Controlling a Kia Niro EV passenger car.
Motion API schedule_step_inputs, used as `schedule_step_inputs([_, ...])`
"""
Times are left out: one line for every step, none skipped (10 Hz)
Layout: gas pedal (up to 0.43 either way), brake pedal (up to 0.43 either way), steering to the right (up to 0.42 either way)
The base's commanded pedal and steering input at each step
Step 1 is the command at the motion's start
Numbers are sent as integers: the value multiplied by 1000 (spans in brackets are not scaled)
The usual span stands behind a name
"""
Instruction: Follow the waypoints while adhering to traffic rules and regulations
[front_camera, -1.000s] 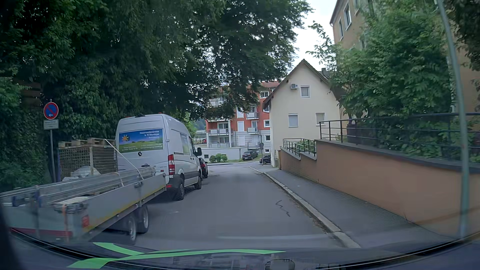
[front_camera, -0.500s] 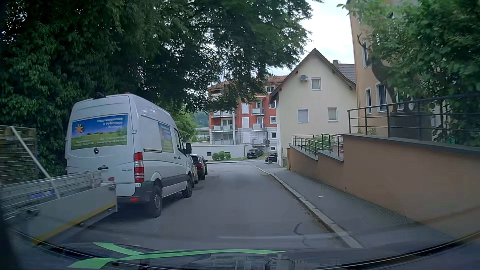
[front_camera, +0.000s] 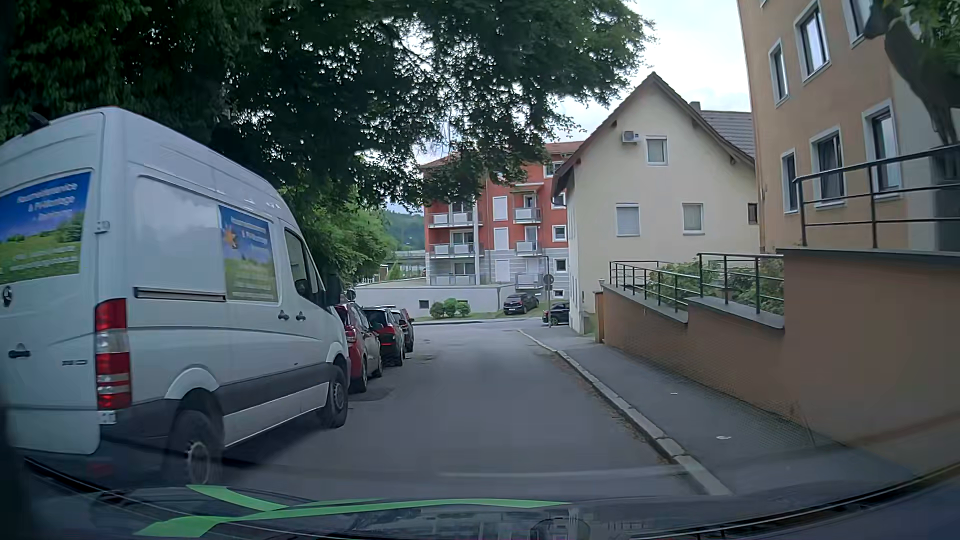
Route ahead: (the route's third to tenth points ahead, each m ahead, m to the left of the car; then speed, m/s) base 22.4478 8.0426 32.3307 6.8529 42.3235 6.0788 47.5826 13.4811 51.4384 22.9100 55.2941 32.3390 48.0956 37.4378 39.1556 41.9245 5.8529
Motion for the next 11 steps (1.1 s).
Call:
schedule_step_inputs([0, 152, -33])
schedule_step_inputs([0, 152, -33])
schedule_step_inputs([0, 189, -33])
schedule_step_inputs([0, 220, -35])
schedule_step_inputs([0, 220, -35])
schedule_step_inputs([0, 232, -35])
schedule_step_inputs([0, 232, -35])
schedule_step_inputs([0, 220, -35])
schedule_step_inputs([0, 220, -34])
schedule_step_inputs([0, 220, -33])
schedule_step_inputs([0, 220, -33])
